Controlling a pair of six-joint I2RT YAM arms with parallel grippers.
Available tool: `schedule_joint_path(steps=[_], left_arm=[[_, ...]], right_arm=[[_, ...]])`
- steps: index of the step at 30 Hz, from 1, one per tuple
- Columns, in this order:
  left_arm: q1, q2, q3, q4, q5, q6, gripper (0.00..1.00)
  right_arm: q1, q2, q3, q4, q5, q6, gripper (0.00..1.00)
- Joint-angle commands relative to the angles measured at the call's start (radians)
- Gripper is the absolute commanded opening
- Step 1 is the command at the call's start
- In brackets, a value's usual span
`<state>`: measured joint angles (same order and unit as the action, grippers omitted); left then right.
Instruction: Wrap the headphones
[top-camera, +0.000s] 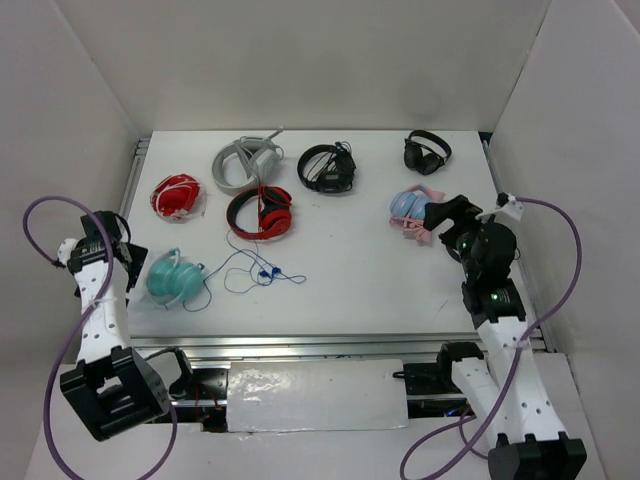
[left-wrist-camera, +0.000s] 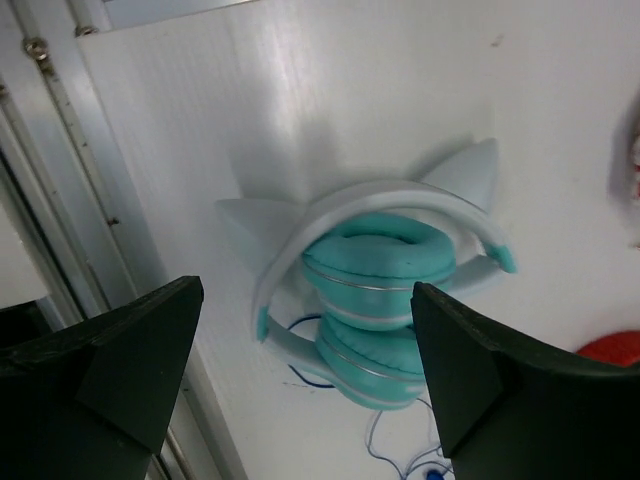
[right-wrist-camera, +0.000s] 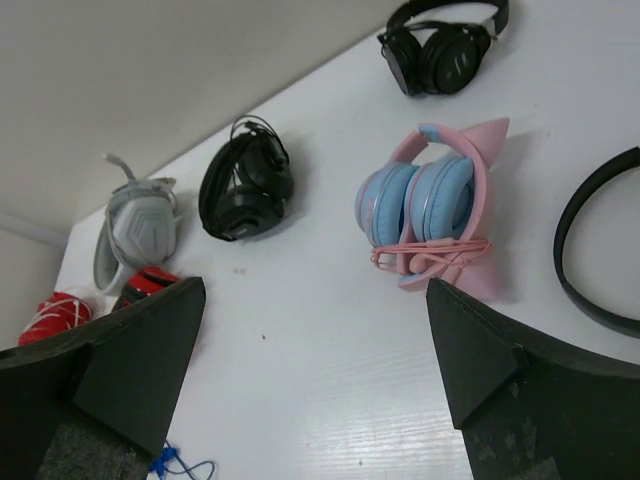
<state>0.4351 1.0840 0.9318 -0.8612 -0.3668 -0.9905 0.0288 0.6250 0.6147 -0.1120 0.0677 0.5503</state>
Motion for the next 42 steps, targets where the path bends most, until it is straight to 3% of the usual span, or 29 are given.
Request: schedule_joint_path(steps=[1,5,7,9,16,25,36,39,40,42], left_arm=[[0.048,-0.021,-0.057,-0.047,-0.014,-0.063,0.99],[0.161,-0.082,-0.134,-0.073,0.075,-0.077,0.99],[0.242,-0.122,-0.216,-0.039,0.229,-0.013,0.99],[0.296,-0.157,-0.255,-0.009,0.284,0.025,0.99],[0.298,-0.122,-0.324,0.071,0.377,0.076,0.99],[0.205,-0.088,-0.323,0.07,0.206,-0.023,0.96],[0.154,0.016,-0.369,0.142,0.166,-0.086,0.95],[0.143,0.028,-0.376,0.171,0.167,-0.093,0.81],[0.137,0.033,-0.369,0.171,0.164,-0.099,0.69],[0.126,0.031,-0.357,0.174,0.158,-0.094,0.57]], right_arm=[[0.01,0.085,0.075,0.026,-0.039,-0.001,1.0],[0.014,0.111,0.063,0.06,-0.063,0.008,1.0],[0.016,0.108,0.06,0.066,-0.092,0.01,1.0],[0.016,0.098,0.053,0.071,-0.089,0.013,1.0],[0.017,0.004,0.01,0.078,-0.078,0.0,1.0],[0.016,-0.012,0.016,0.052,-0.034,-0.012,1.0],[0.016,0.004,0.022,0.035,-0.019,-0.009,1.0],[0.016,0.002,0.029,0.023,-0.005,-0.009,1.0],[0.016,0.004,0.031,0.018,0.0,-0.007,1.0],[0.014,0.002,0.034,0.015,0.001,-0.006,1.0]])
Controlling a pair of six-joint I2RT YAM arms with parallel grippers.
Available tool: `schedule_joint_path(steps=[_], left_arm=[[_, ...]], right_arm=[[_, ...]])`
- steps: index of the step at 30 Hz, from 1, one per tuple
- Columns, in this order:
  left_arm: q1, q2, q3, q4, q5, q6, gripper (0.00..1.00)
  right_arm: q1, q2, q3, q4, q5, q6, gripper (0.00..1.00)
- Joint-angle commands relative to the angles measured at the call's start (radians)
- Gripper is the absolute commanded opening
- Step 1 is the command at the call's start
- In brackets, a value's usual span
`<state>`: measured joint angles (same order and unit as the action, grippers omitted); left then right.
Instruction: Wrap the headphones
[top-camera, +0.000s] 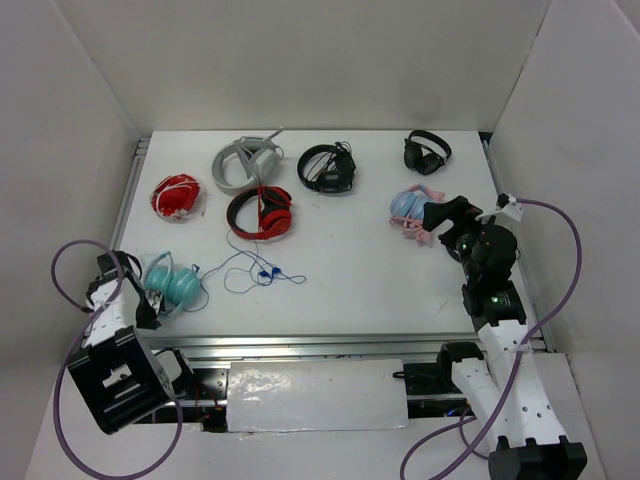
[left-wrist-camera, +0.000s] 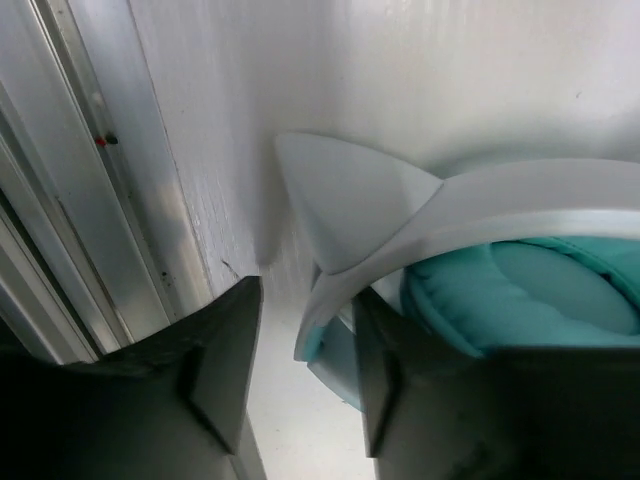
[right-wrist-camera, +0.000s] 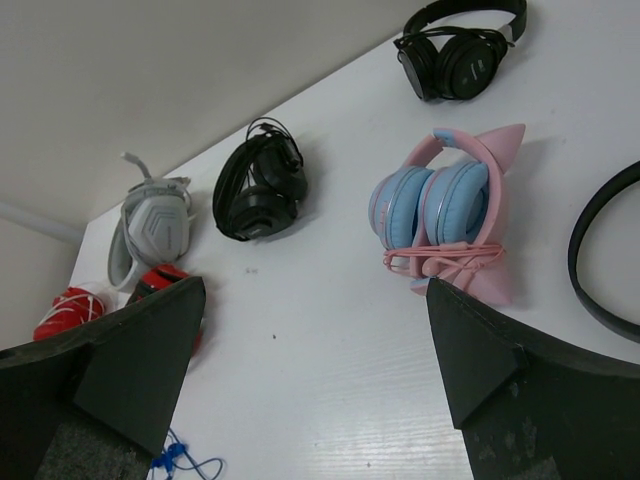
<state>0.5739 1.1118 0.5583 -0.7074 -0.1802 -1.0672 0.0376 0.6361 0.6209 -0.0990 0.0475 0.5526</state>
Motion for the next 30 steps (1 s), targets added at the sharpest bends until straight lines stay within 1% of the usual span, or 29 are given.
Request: schedule_joint_path(steps=[1,3,4,5,6,7,10,12,15,17,18,19,20,21,23,24,26,27,29,30], left_arm=[[-0.031,0.0,0.028,0.017,-0.044,-0.019,0.51],[-0.049,-0.007,0.037,0.016,-0.056,-0.025,0.39],[-0.066,-0.009,0.048,0.013,-0.074,-0.034,0.29],[-0.075,-0.007,0.051,0.013,-0.084,-0.036,0.27],[-0.084,-0.006,0.055,0.013,-0.09,-0.037,0.26],[-0.097,-0.001,0.064,0.013,-0.099,-0.039,0.16],[-0.121,0.02,0.098,-0.003,-0.128,-0.034,0.0],[-0.141,0.031,0.115,0.005,-0.134,-0.022,0.0],[-0.21,0.023,0.155,0.009,-0.137,0.021,0.0],[-0.293,0.01,0.189,0.017,-0.153,0.042,0.0],[-0.327,-0.004,0.201,0.016,-0.183,0.05,0.0],[-0.403,-0.015,0.234,0.005,-0.203,0.058,0.0],[-0.44,-0.021,0.253,-0.003,-0.22,0.061,0.0],[-0.515,-0.023,0.291,0.0,-0.238,0.076,0.0],[-0.598,-0.033,0.322,0.006,-0.257,0.11,0.0],[-0.659,-0.036,0.336,0.022,-0.249,0.133,0.0],[-0.725,-0.049,0.356,0.094,-0.222,0.203,0.0],[-0.787,-0.049,0.359,0.124,-0.196,0.261,0.0],[-0.856,-0.038,0.365,0.184,-0.13,0.317,0.0],[-0.928,-0.027,0.38,0.227,-0.113,0.355,0.0]], right_arm=[[0.007,-0.009,0.028,0.005,0.012,-0.013,1.0],[0.005,-0.001,0.036,-0.008,0.006,-0.008,1.0],[0.007,0.005,0.04,-0.01,0.005,-0.01,1.0],[0.005,0.008,0.043,-0.014,0.002,-0.011,1.0],[0.005,0.013,0.054,-0.03,0.002,-0.008,1.0],[0.007,0.016,0.06,-0.036,-0.006,-0.011,1.0],[0.007,0.01,0.076,-0.057,-0.023,-0.017,1.0],[0.007,-0.001,0.076,-0.061,-0.029,-0.02,1.0],[0.007,-0.029,0.073,-0.065,-0.043,-0.029,1.0],[0.01,-0.039,0.069,-0.061,-0.095,-0.042,1.0],[0.011,-0.047,0.069,-0.056,-0.106,-0.045,1.0],[0.022,-0.052,0.069,-0.053,-0.129,-0.057,1.0],[0.027,-0.052,0.069,-0.053,-0.133,-0.06,1.0],[0.034,-0.049,0.068,-0.047,-0.144,-0.066,1.0],[0.056,-0.041,0.063,-0.039,-0.179,-0.082,1.0],[0.064,-0.03,0.062,-0.027,-0.201,-0.091,1.0],[0.093,-0.012,0.06,-0.012,-0.242,-0.115,1.0],[0.099,-0.003,0.059,0.01,-0.295,-0.128,1.0],[0.119,0.034,0.053,0.037,-0.356,-0.152,1.0],[0.139,0.048,0.054,0.044,-0.421,-0.16,1.0]])
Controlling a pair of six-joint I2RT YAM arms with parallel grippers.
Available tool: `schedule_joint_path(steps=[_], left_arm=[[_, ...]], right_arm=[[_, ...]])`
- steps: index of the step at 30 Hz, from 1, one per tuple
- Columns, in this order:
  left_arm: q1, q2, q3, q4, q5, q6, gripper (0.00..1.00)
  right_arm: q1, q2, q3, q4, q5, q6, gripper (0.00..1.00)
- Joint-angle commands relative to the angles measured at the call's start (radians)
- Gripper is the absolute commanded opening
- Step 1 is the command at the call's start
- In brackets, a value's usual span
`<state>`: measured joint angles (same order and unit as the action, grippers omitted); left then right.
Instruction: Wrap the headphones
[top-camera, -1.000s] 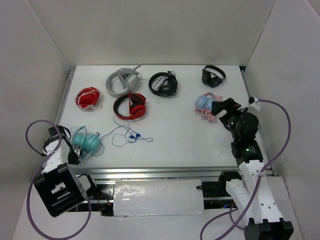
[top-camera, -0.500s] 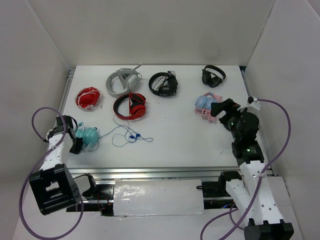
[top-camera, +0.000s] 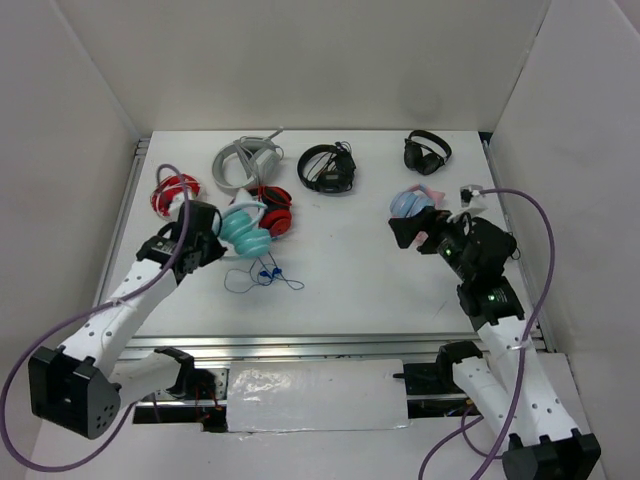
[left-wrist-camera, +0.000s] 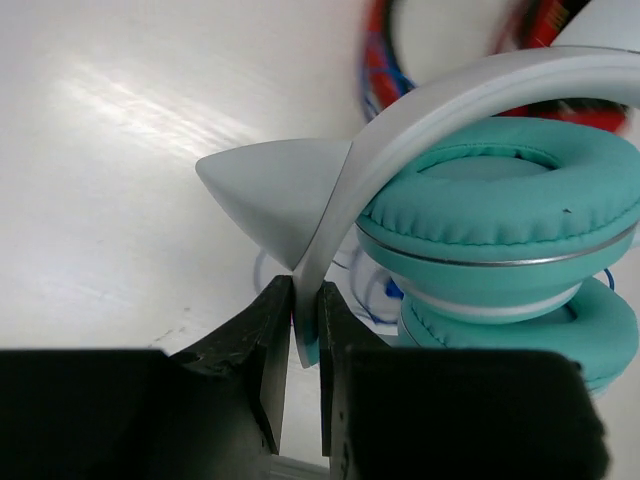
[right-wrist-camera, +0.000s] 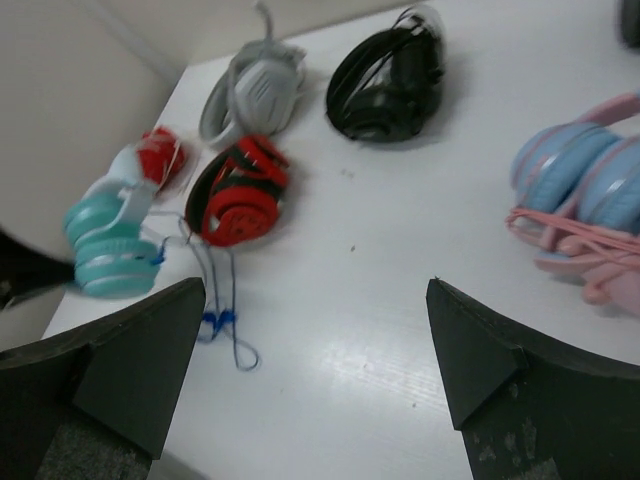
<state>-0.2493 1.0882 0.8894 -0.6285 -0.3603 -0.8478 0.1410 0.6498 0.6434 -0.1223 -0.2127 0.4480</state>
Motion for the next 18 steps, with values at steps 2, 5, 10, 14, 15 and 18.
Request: schedule_joint_path(steps=[2,5,10,14,15,18], left_arm=[[-0.186,0.05,0.083,0.164,0.041,0.177,0.0],[-0.355,0.169,0.206,0.083,-0.143,0.197,0.0],[-0.553,0.314,0.378,0.027,-0.296,0.239,0.0],[-0.605,0.34,0.413,0.099,-0.282,0.291,0.0],[-0.623,0.335,0.401,0.124,-0.272,0.332,0.0],[-0.646,0.282,0.349,0.223,-0.217,0.435,0.0]], right_arm=[[0.063,0.076,0.041,0.079,-0.229,-0.081,1.0],[0.121,0.122,0.058,0.098,-0.352,-0.121,1.0],[0.247,0.169,0.062,0.118,-0.306,-0.131,1.0],[0.296,0.214,0.07,0.112,-0.246,-0.132,1.0],[0.296,0.224,0.067,0.113,-0.251,-0.144,0.97],[0.278,0.218,0.094,0.021,-0.226,-0.232,0.89]])
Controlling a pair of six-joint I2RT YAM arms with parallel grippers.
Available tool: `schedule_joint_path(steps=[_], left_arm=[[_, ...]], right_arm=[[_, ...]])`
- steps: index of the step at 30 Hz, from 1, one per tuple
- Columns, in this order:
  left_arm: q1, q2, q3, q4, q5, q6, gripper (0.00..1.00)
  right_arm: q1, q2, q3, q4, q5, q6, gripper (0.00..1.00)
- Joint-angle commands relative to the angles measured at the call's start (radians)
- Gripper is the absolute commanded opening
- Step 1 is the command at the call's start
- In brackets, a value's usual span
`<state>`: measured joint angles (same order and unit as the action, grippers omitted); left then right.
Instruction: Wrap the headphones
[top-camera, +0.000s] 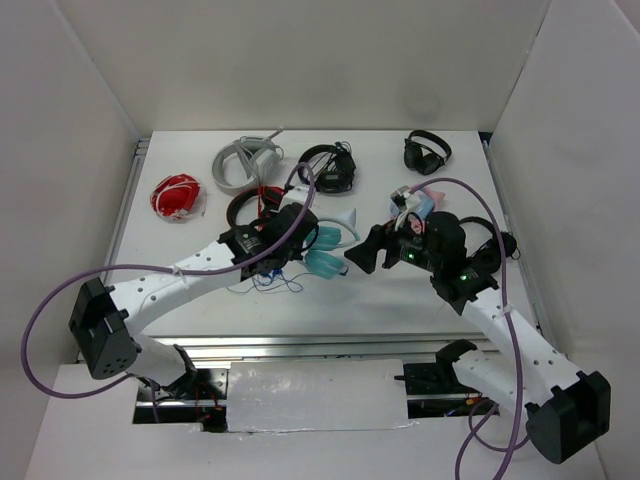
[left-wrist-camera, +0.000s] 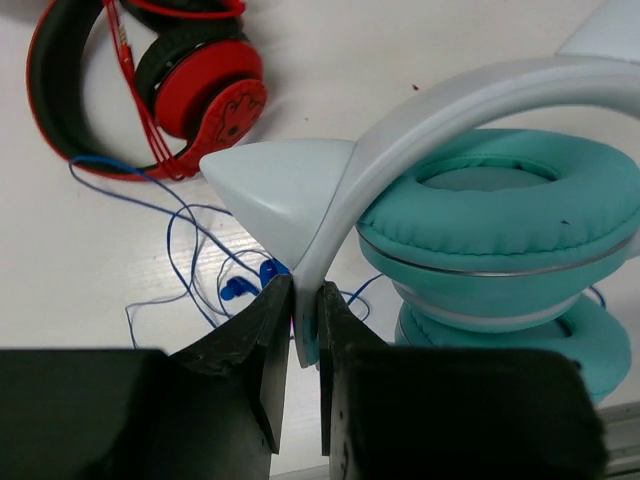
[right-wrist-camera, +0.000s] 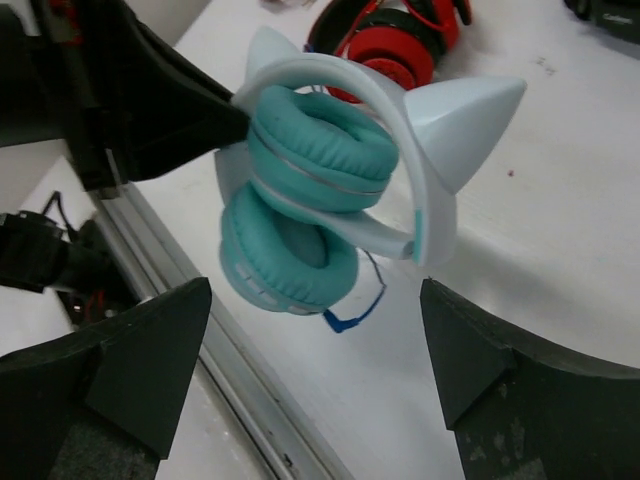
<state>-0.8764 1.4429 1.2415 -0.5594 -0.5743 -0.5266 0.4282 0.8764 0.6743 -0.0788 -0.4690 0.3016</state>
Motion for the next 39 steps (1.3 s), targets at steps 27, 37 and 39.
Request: schedule_joint_path(steps=[27,37,39], left_arm=[[-0.016,-0.141,-0.017,0.242,0.22,0.332,0.18],[0.063,-0.243,-0.109,0.239,0.271,0.258,0.82],[0.076,-0.277,-0.134,0.262,0.297,0.254,0.82]], right_arm=[[-0.086,0.058,0.027,0.165,-0.35,-0.036,0.0],[-0.118,0.026,0.059,0.169,-0.304,0.122,0.0],[-0.123,0.018,0.051,0.201,-0.325,0.148,0.0]])
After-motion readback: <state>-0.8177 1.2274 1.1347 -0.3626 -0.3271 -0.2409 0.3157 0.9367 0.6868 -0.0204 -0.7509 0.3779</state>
